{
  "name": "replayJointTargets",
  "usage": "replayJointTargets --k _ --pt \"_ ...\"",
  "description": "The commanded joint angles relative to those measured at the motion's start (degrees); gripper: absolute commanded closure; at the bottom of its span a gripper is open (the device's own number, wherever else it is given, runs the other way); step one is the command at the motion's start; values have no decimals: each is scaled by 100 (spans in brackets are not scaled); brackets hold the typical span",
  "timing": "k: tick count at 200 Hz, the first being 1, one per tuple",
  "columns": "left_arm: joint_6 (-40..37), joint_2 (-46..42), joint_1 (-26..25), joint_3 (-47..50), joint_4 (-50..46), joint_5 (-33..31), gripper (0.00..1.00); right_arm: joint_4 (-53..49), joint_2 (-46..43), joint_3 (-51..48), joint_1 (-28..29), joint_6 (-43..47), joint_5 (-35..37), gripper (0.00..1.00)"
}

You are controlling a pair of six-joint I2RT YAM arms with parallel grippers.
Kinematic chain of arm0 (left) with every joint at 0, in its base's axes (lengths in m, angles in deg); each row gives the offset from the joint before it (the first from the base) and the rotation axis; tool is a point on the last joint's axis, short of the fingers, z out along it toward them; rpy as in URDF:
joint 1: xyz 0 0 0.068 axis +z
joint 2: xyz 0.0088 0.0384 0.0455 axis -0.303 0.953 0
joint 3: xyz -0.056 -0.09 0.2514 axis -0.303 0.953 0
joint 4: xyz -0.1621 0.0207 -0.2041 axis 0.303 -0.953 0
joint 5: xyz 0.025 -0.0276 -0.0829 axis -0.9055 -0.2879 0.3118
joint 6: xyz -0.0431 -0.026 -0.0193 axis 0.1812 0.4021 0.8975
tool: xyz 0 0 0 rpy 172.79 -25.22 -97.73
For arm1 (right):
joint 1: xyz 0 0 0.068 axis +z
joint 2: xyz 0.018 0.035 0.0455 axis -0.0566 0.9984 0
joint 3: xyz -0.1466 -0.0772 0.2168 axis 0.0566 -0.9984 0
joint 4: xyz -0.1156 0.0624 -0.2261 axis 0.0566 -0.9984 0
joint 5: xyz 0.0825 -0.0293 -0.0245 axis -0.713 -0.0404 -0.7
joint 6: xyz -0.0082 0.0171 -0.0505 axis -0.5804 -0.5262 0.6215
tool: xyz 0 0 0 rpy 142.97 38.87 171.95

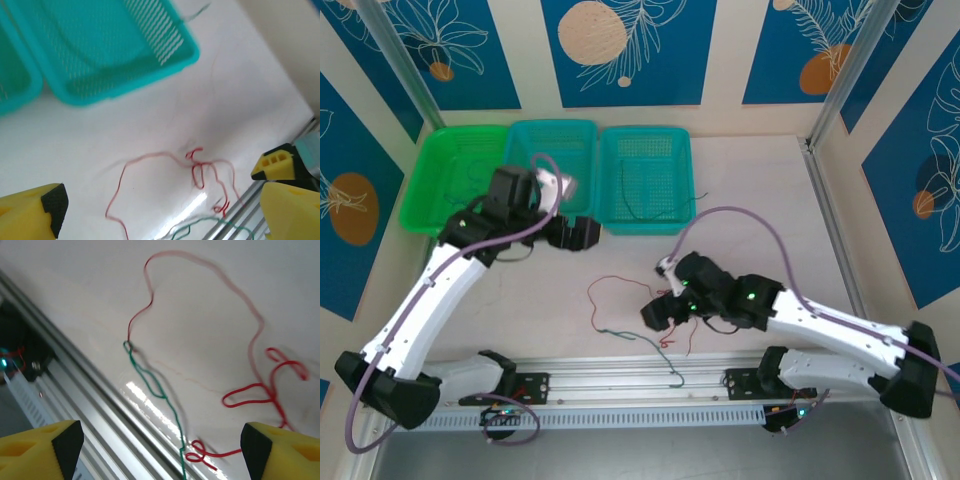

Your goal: Untangle the cables

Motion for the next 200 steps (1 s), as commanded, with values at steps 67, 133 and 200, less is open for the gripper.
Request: replayJointTargets --k 67,133,200 --pt "992 -1415 -16 2133 -375 646 0 115 2844 571 1060 1211 715 35" --pt "727 -1779 -23 2189 -603 1401 3 29 3498 825 1065 1193 1045 100" --pt "626 -1737 -20 2201 -111 2708 4 877 1482 -85 325 874 1064 100"
